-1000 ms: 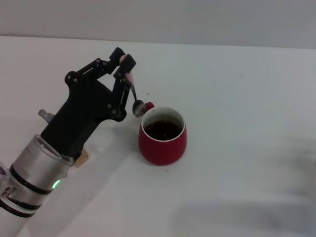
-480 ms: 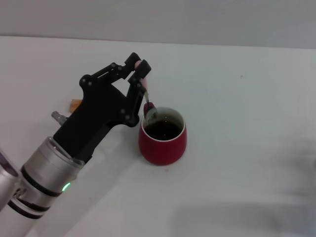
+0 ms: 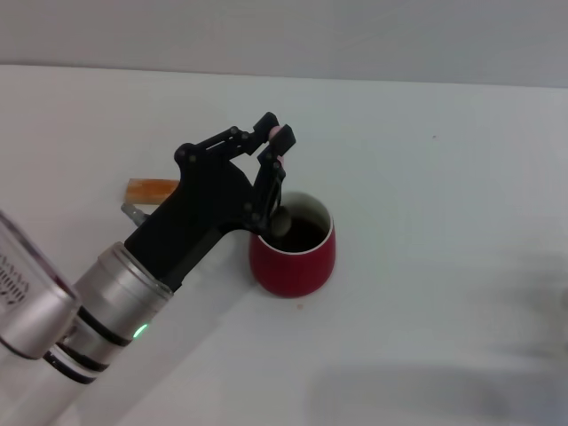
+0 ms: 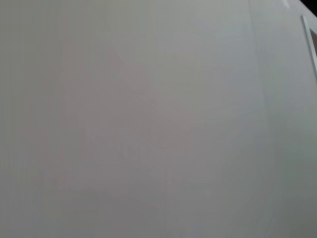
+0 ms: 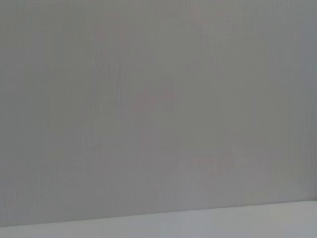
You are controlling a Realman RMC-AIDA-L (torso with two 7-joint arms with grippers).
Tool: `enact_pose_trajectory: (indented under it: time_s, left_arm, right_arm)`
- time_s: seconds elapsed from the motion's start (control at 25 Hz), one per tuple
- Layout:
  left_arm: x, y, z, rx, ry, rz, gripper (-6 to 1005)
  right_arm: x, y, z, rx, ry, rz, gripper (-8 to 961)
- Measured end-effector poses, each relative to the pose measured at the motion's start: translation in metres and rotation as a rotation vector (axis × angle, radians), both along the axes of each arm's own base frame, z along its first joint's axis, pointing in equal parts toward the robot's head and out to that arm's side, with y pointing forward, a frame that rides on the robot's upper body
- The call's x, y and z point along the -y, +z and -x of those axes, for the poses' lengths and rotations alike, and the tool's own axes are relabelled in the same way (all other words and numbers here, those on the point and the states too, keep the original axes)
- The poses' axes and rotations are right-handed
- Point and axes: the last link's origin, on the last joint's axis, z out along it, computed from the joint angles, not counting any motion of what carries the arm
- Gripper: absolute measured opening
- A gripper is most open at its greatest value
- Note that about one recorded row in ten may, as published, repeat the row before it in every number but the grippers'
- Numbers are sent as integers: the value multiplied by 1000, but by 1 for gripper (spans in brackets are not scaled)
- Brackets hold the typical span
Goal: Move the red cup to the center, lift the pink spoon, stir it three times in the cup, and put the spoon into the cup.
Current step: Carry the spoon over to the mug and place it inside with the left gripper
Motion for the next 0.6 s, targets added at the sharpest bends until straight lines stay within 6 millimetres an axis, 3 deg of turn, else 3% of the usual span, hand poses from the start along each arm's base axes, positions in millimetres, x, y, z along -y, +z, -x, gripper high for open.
enact_pose_trajectory:
  time_s: [0.6]
  left_arm:
    - [-21,-23,3,-183,64,21,141]
  right_arm:
    - [5,-3,2,-14,2,6,0]
